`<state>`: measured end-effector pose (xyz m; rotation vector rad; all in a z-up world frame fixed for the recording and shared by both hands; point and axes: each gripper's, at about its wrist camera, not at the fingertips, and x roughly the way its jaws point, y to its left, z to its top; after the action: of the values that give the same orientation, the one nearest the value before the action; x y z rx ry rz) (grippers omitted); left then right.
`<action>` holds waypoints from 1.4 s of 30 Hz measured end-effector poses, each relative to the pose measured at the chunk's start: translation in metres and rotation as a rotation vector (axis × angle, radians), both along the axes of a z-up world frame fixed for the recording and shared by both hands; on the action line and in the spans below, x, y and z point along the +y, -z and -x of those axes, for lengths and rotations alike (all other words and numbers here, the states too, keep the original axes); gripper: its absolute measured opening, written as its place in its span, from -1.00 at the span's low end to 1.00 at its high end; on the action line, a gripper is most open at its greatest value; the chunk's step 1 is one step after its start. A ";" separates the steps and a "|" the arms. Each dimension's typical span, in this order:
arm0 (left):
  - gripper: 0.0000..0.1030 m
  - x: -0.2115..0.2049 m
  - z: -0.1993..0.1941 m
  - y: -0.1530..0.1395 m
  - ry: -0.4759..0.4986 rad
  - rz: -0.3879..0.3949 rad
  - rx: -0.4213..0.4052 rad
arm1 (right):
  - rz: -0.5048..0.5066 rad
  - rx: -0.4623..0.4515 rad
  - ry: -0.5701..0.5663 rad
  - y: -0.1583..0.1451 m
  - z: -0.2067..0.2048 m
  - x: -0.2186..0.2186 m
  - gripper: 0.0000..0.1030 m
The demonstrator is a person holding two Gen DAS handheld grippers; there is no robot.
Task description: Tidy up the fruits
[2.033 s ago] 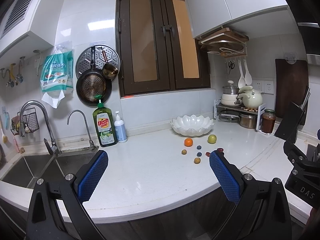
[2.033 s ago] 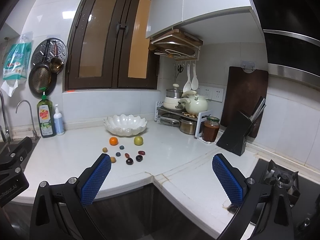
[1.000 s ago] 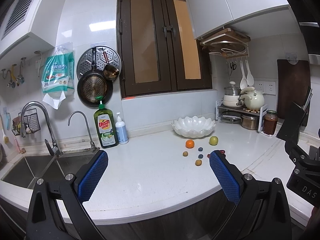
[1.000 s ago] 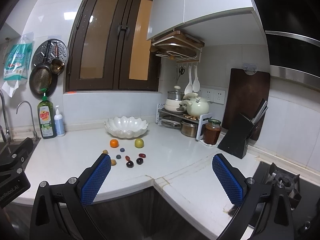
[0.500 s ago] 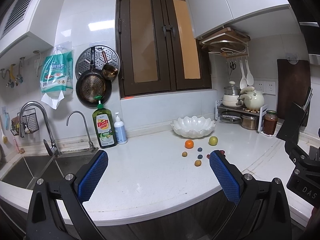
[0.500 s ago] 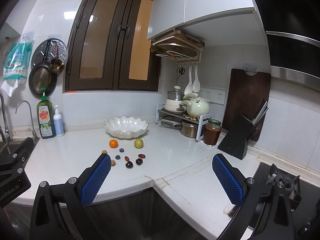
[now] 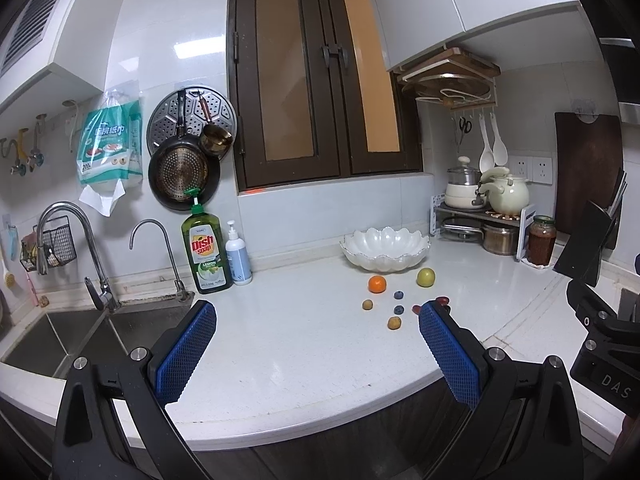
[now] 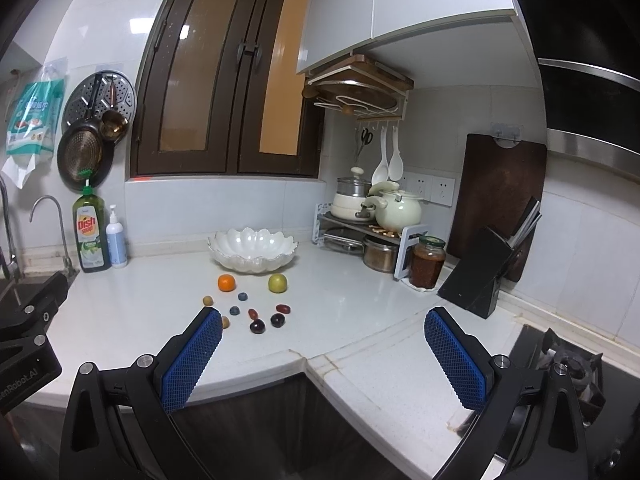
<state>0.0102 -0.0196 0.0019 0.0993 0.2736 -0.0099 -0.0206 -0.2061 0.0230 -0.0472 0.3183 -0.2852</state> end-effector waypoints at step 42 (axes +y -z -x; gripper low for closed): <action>1.00 -0.075 -0.131 0.040 -0.021 -0.024 0.133 | -0.079 0.130 -0.087 0.050 -0.142 -0.079 0.97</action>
<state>0.1414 -0.0947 -0.0382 0.1202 0.4075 0.0075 0.1210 -0.2848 -0.0273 -0.0017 0.4550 -0.1835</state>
